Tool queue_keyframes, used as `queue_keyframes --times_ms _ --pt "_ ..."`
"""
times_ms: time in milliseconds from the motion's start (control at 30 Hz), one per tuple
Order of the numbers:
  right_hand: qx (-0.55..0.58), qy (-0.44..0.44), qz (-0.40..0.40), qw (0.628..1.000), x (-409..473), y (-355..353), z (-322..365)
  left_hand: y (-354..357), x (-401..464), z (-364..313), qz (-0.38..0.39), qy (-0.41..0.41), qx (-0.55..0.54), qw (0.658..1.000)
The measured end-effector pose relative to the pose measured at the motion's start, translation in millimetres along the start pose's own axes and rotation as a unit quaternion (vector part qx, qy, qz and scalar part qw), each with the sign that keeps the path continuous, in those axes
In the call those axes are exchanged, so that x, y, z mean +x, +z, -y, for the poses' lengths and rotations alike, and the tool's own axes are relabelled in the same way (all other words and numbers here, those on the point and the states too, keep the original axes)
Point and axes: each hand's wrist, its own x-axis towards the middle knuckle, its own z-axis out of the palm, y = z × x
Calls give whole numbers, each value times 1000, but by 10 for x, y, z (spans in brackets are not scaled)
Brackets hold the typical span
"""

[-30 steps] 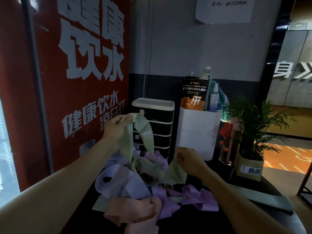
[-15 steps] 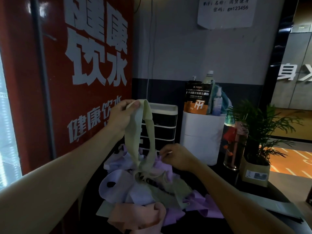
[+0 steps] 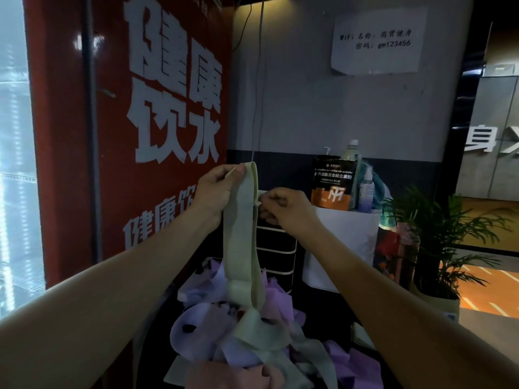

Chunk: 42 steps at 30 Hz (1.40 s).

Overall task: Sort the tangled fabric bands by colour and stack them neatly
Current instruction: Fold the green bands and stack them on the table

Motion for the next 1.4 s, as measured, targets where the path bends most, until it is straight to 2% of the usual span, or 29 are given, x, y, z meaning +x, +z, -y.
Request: queue_keyframes --times_ms 67,100,233,333,433,533,700,833,1000,1133,1400 --pt "85 18 21 996 -28 -32 73 21 6 -28 -6 8 6 1000" --pt "88 12 28 996 -42 -45 92 37 11 -46 -7 10 7 1000" --pt "-51 -43 14 998 -23 -62 77 96 17 -118 2 10 4 1000" --pt "-59 -41 -30 997 65 -93 54 52 2 -153 24 -6 -6 1000" --pt "2 -1 -65 998 147 -181 96 -14 -78 -195 70 -67 -2 995" --pt "83 32 -80 993 198 -294 150 -37 -170 -244 130 -113 49 984" --pt "54 23 -86 995 223 -427 183 26 -223 -281 223 -63 162 959" --pt "73 34 -100 992 235 -533 228 89 -151 -205 178 -14 194 965" --pt "108 40 -116 987 184 -595 169 76 -158 -19 123 -2 188 974" --pt "129 63 -159 977 157 -687 94 36 -228 129 122 -95 92 984" --pt "138 71 -165 974 47 -731 -52 181 -250 210 108 -191 -13 975"
